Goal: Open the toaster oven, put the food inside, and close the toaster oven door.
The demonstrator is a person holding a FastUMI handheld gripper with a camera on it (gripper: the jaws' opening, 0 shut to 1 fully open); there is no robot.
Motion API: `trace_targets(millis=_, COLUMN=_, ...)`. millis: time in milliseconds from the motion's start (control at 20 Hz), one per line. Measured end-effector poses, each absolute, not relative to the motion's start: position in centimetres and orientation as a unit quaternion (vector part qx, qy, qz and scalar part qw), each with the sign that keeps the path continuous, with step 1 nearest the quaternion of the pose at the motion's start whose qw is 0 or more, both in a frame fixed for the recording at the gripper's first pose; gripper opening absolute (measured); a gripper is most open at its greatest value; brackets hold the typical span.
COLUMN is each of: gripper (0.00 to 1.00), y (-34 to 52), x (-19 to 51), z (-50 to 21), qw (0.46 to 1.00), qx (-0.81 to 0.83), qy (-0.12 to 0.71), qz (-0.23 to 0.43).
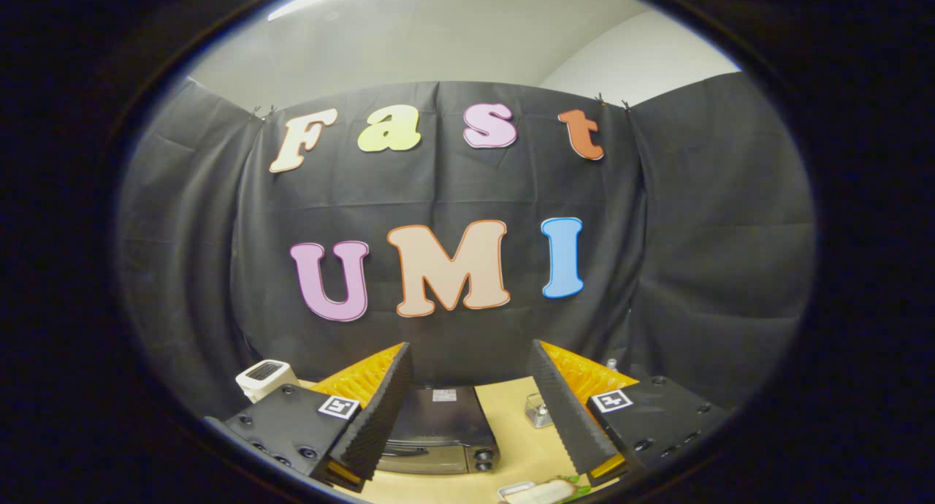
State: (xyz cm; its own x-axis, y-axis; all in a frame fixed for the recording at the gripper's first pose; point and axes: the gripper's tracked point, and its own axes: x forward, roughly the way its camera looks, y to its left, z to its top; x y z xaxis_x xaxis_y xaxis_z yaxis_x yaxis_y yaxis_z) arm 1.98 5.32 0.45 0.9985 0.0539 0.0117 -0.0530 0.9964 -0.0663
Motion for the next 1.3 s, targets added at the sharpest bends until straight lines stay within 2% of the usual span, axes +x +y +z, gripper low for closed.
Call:
trace_targets(millis=400, gripper=0.99, y=9.4, x=3.6, z=-6.4, qw=0.999, qx=-0.017, qy=0.007, qz=0.039)
trace_targets(millis=900, gripper=0.99, y=13.6, x=5.5, z=-20.7, qw=0.994, qx=-0.023, qy=0.078, qz=0.077)
trace_targets(millis=1300, gripper=1.00, y=16.2, x=6.4, z=-27.0, qw=0.986, qx=-0.040, qy=0.127, qz=0.104)
